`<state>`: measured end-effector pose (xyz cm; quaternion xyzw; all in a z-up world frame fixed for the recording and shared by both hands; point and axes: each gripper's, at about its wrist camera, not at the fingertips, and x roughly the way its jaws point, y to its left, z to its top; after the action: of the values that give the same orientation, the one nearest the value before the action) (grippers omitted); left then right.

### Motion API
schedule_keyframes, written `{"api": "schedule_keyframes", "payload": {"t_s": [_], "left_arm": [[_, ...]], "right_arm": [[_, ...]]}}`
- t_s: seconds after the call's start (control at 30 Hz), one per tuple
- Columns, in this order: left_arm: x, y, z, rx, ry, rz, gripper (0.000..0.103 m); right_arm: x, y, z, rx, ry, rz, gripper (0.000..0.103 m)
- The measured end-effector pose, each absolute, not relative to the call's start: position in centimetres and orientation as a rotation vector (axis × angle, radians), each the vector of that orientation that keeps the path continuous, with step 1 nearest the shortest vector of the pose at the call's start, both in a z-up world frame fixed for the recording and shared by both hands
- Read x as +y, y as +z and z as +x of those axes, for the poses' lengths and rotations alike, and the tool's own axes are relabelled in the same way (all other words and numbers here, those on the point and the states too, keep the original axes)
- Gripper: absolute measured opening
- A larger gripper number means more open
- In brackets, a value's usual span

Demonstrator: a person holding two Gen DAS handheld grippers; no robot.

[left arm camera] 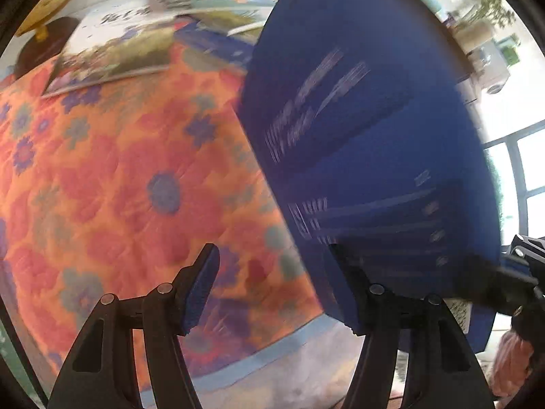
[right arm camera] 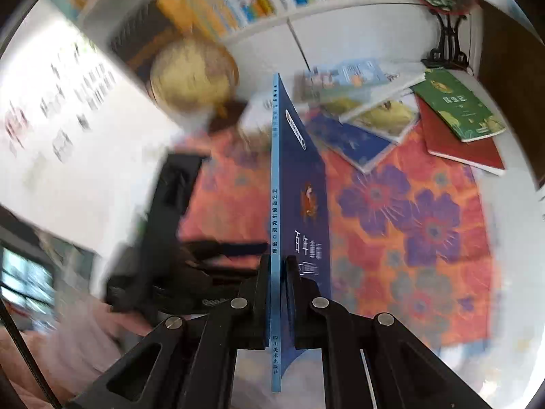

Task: Organize books
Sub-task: 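Grasp the blue book edge with both tools and lift it, then carry the blue book with both tools toward the stacked books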

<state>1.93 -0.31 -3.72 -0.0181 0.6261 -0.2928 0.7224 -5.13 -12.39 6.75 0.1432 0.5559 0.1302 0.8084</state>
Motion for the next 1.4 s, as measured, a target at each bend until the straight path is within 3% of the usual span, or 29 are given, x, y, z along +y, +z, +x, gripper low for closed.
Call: {"api": "schedule_keyframes", "payload": {"t_s": [0.3, 0.37, 0.47, 0.5, 0.57, 0.6, 0.8, 1.13, 1.23, 1.4], "left_arm": [[13.4, -6.4, -2.0, 1.481, -0.303, -0.023, 0.061], [15.9, -6.7, -3.4, 1.497, -0.231, -0.074, 0.061], [18.5, -6.8, -4.4, 1.509, -0.162, -0.160, 0.061], [18.9, -6.9, -4.9, 1.510, -0.158, -0.183, 0.061], [18.7, -7.1, -5.6, 1.505, -0.172, -0.202, 0.061], [18.3, -7.2, -5.6, 1.498, -0.185, -0.202, 0.061], [12.8, -7.7, -4.9, 1.482, -0.265, -0.211, 0.061], [8.1, -8.4, -1.9, 1.431, -0.194, -0.312, 0.067], [8.6, -8.4, -2.0, 1.400, -0.148, -0.394, 0.067], [9.0, -8.3, -2.4, 1.371, -0.151, -0.467, 0.067]], "right_arm": [[-3.9, -0.6, -4.5, 1.327, 0.513, 0.471, 0.016], [-3.5, -2.3, -4.1, 1.416, 0.527, 0.517, 0.017], [-5.5, -2.7, -3.9, 1.406, 0.511, 0.581, 0.019], [-6.6, -2.7, -3.7, 1.389, 0.496, 0.601, 0.022], [-9.3, -3.0, -3.6, 1.355, 0.447, 0.618, 0.047], [-10.6, -3.4, -3.5, 1.346, 0.424, 0.629, 0.049], [-15.8, -7.4, -2.7, 1.451, 0.424, 0.577, 0.049], [-20.0, -12.2, -1.6, 1.458, 0.602, 0.908, 0.046], [-20.9, -12.6, -1.6, 1.474, 0.666, 0.921, 0.033], [-18.9, -12.8, 0.1, 1.516, 0.774, 0.836, 0.031]]}}
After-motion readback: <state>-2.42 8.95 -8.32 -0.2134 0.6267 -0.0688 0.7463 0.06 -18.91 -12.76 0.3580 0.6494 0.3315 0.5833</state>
